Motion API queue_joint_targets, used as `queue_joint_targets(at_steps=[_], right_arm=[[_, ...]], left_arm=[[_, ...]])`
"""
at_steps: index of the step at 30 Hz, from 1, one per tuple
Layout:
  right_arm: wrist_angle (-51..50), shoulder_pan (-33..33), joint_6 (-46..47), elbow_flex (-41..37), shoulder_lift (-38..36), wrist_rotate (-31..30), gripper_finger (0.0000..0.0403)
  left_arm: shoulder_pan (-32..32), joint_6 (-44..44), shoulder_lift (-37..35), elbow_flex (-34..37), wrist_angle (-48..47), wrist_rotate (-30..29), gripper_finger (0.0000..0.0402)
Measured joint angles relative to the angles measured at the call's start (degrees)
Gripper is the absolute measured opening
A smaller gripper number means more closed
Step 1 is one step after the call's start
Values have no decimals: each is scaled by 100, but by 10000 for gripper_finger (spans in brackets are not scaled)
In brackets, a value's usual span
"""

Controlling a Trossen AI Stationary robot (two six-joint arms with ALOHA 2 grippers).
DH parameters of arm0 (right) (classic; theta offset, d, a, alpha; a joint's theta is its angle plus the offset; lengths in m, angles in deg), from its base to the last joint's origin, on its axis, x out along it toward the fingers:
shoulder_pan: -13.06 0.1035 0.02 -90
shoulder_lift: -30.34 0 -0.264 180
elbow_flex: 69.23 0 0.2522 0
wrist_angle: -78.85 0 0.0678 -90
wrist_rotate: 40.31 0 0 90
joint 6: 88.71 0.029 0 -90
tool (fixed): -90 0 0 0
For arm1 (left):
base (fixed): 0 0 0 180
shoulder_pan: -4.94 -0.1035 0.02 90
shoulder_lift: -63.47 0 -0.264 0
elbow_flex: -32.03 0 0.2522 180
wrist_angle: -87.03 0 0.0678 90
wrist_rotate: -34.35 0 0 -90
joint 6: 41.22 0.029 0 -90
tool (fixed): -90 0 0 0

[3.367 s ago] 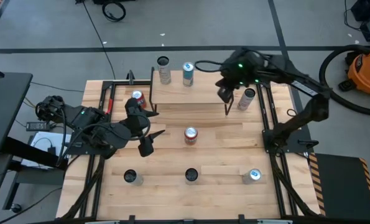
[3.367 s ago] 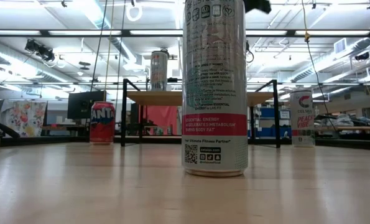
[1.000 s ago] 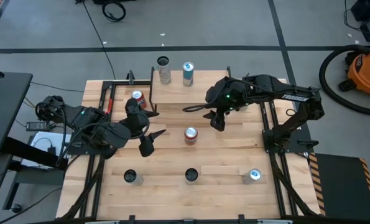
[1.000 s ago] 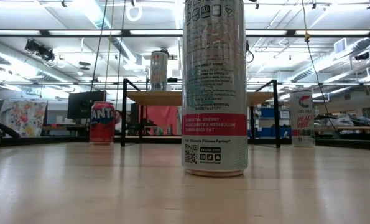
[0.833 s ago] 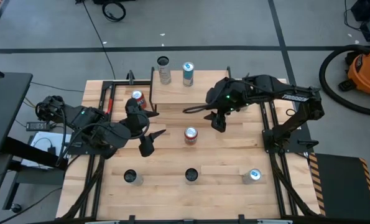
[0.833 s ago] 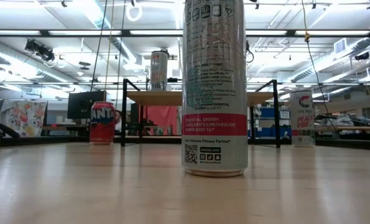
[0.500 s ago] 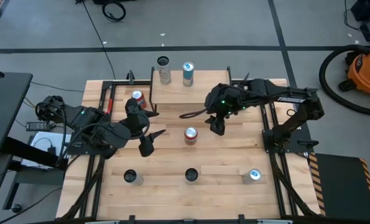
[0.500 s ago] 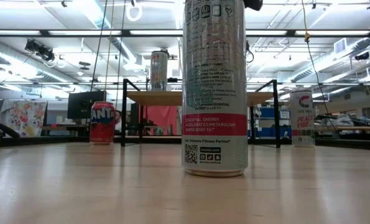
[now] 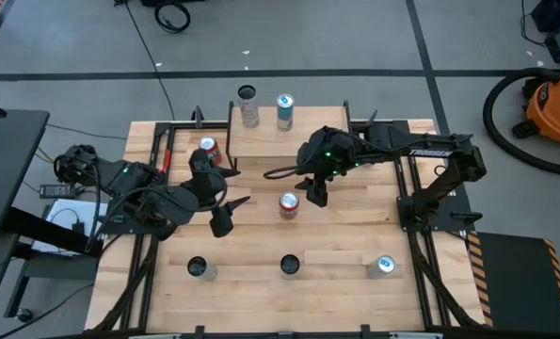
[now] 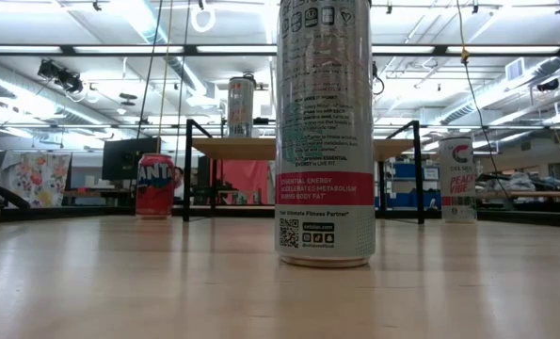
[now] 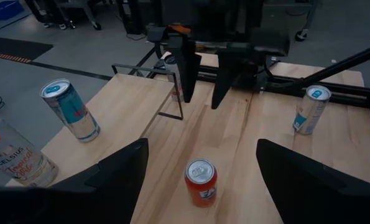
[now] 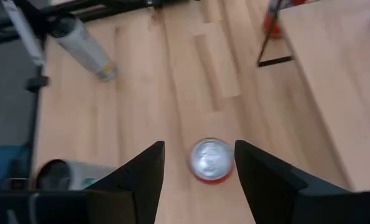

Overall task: Place canned beverage on shelf
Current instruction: Put the bottom red soda can on the shelf

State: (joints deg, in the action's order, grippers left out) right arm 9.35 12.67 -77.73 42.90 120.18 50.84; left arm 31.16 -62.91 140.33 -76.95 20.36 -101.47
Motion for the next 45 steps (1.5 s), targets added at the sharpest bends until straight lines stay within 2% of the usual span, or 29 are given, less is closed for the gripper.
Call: queue_joint_targets(at_steps=[9,19,23,27,30,35,40,45], right_arm=[[69,57,-206,0,14,-66,204],[36,62,-79,0,14,-391,204],[-115,63,-19,0,13,-566,204],[-452,103,-45,0,11,-319,204],[-521,179,-47,-28,9,-301,204],[-639,287,-90,-37,9,-593,204],[-860,442,-81,-45,9,-870,204],[-711,635,61,-560,-43,-1231,204]], left_arm=[[0,-125,0,0,2,0,311],[0,-121,0,0,5,0,311],[44,-141,0,5,-279,18,311],[169,-302,-8,518,81,-443,311],[238,-429,11,965,154,-557,311],[256,-1005,6,1652,331,-593,311],[324,-1177,2,2051,551,-703,311],[408,-1304,0,2369,714,-862,311]])
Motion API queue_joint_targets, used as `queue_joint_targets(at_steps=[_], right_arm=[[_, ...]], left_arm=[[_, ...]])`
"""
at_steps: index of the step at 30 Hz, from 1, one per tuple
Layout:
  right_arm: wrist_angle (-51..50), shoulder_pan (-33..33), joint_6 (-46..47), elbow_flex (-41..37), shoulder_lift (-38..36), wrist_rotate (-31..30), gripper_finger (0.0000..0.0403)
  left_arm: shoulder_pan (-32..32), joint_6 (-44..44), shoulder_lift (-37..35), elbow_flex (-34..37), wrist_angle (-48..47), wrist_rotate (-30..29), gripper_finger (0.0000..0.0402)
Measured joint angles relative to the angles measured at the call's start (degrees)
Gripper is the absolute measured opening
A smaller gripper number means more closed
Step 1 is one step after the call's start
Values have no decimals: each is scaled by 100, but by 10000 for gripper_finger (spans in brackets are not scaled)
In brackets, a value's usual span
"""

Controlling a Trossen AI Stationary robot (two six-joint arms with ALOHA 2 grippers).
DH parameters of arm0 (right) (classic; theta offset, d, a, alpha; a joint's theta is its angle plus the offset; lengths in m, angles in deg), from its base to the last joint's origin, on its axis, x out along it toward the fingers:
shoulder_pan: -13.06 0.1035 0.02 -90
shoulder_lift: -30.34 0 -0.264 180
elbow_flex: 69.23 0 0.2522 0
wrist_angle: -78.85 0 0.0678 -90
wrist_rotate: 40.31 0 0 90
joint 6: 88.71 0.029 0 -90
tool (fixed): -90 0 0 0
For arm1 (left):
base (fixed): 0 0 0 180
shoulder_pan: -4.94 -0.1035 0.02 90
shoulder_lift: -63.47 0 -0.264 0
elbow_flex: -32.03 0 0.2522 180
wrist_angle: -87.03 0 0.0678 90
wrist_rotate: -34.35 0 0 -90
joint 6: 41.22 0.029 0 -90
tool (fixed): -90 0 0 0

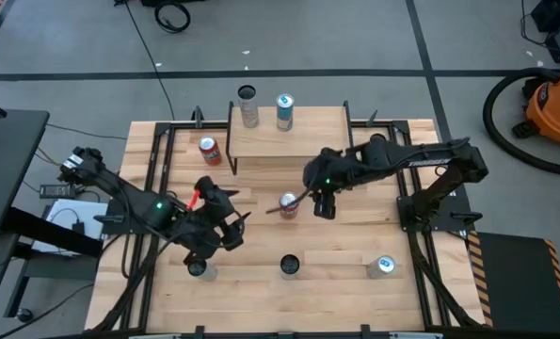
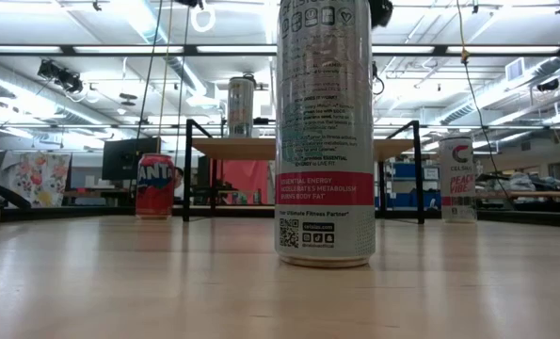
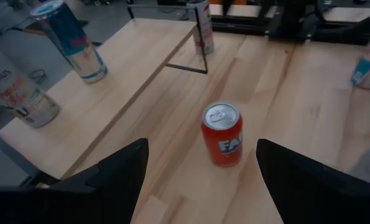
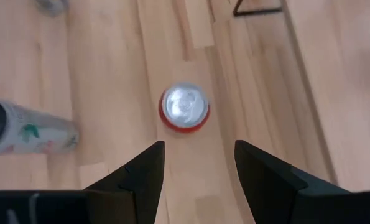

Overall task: Place canned beverage on shelf
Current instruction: Put the bottom red soda can on the shelf

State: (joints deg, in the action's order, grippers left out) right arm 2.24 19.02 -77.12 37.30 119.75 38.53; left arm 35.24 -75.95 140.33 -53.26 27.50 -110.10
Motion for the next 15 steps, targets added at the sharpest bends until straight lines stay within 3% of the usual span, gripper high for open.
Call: queue_joint_targets(at_steps=[7,11,15], right_arm=[[1026,218,37,-1253,-245,-547,204],[1262,234,130,-1625,-376,-993,204],[1479,221,134,-1778,-371,-1032,204]], left_arm=[[120,-350,0,383,14,-259,311],[118,-368,0,462,-20,-267,311],[118,-363,0,462,49,-272,311]])
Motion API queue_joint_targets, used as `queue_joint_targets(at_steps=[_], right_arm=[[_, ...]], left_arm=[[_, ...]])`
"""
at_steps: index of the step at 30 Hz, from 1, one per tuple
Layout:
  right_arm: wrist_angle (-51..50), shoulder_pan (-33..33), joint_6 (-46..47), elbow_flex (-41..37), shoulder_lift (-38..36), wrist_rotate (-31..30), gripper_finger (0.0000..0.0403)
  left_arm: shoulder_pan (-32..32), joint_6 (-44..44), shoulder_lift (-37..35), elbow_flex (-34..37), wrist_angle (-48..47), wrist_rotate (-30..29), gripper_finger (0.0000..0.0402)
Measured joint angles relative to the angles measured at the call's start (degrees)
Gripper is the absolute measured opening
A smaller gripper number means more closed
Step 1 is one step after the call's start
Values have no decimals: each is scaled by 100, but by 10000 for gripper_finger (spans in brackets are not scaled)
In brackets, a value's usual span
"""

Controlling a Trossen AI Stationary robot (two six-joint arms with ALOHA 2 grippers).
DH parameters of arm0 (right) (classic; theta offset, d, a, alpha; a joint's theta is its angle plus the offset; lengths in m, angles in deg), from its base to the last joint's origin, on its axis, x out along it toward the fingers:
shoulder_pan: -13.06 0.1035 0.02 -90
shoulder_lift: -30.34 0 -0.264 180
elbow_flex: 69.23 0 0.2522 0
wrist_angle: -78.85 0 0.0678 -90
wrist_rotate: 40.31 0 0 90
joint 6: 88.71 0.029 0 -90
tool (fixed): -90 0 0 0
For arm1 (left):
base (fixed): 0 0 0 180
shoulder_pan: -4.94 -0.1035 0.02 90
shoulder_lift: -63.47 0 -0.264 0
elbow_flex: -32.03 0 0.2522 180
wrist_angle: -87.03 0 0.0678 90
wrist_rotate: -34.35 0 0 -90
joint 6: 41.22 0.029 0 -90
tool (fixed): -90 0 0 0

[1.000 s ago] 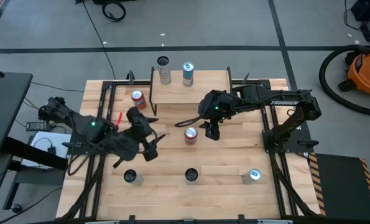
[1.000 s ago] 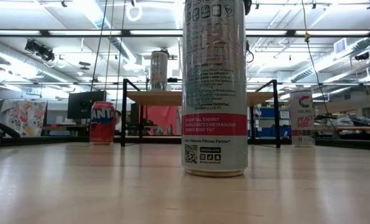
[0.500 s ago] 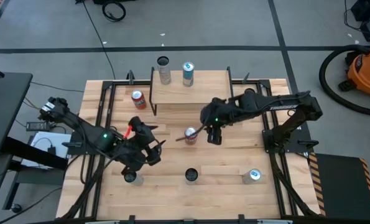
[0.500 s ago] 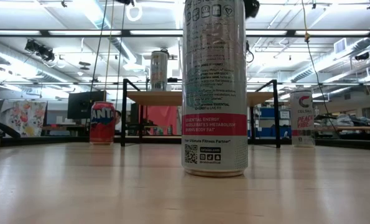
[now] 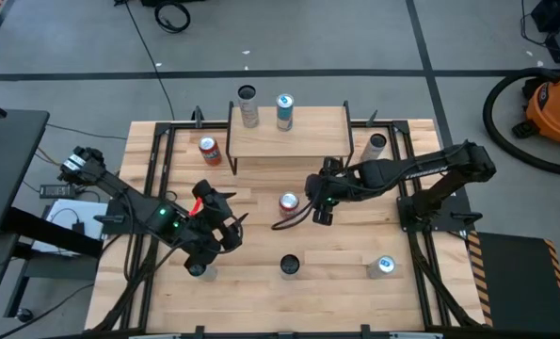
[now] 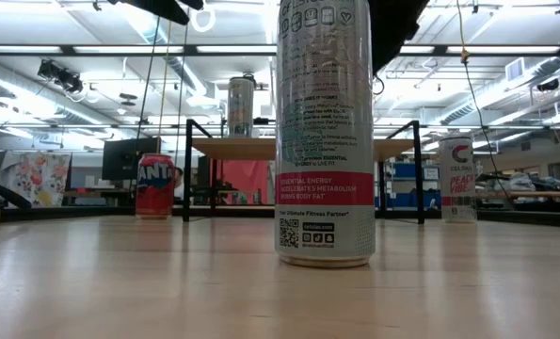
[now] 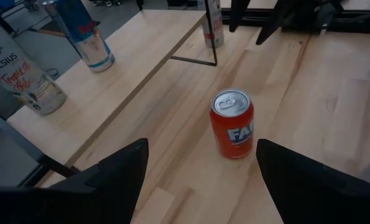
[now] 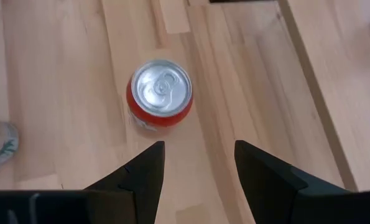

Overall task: Place canned beverage on shelf
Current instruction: Put the bottom red soda can on the shelf

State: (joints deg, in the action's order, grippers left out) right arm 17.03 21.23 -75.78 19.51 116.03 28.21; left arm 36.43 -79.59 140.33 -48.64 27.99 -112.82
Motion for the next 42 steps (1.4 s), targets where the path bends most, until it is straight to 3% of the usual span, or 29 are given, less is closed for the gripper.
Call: queue_joint_targets(at_steps=[16,42], right_arm=[[478,-14,-326,-51,-2,575,216],[715,-86,-154,-51,2,309,232]], left_arm=[[0,15,0,-2,-33,-8,311],[-17,-94,0,-7,-31,108,311]])
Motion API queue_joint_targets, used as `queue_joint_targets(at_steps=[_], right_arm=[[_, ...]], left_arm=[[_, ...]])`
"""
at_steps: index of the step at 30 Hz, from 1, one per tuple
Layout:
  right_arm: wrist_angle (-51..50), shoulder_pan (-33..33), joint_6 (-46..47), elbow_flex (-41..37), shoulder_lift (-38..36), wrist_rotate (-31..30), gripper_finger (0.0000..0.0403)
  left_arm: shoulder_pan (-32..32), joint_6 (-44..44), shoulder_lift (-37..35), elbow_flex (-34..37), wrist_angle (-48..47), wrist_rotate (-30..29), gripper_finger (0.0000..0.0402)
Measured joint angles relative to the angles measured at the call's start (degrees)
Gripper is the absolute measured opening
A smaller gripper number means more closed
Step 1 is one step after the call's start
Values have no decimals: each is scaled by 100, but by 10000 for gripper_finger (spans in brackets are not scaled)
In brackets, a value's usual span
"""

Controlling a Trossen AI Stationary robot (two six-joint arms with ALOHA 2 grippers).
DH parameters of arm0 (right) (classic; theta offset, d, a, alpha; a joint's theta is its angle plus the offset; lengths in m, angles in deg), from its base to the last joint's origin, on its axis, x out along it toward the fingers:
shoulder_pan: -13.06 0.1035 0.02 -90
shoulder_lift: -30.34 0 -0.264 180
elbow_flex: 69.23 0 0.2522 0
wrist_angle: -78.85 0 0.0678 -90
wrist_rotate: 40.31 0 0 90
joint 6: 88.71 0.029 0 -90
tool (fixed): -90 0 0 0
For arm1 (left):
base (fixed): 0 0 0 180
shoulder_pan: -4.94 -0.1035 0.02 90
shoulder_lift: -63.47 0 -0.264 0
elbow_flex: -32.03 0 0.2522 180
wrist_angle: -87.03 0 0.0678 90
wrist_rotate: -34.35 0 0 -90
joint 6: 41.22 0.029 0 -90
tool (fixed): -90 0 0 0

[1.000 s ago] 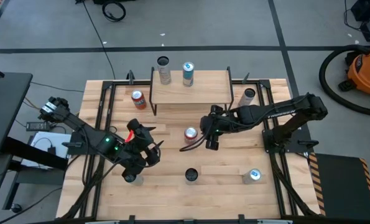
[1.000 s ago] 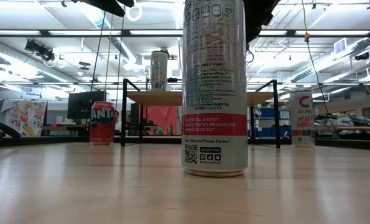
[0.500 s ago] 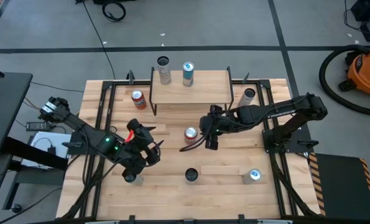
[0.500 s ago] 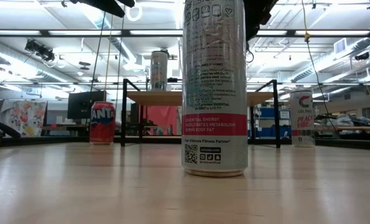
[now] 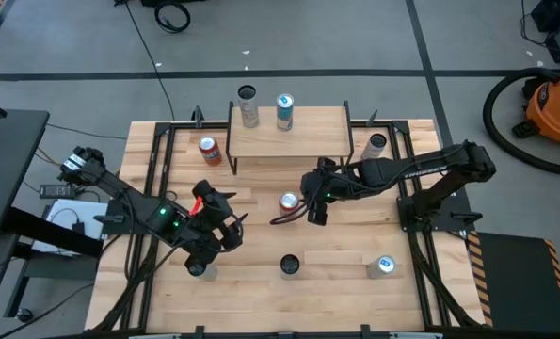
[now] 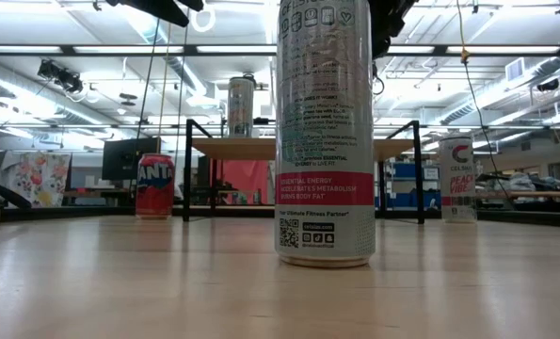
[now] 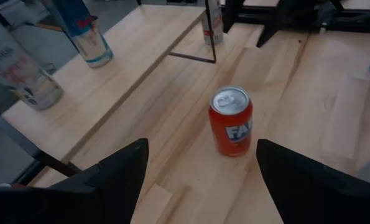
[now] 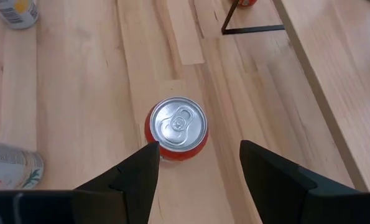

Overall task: Place canned beverage on shelf
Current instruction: Put the bottom red soda can on the shelf

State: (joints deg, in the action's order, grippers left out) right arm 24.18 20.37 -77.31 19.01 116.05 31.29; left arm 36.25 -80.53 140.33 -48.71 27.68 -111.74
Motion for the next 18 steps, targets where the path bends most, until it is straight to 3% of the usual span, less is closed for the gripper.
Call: queue_joint_targets(at_steps=[18], right_arm=[[236,0,352,0,3,-188,232]], left_arm=[[0,2,0,-2,282,299,311]])
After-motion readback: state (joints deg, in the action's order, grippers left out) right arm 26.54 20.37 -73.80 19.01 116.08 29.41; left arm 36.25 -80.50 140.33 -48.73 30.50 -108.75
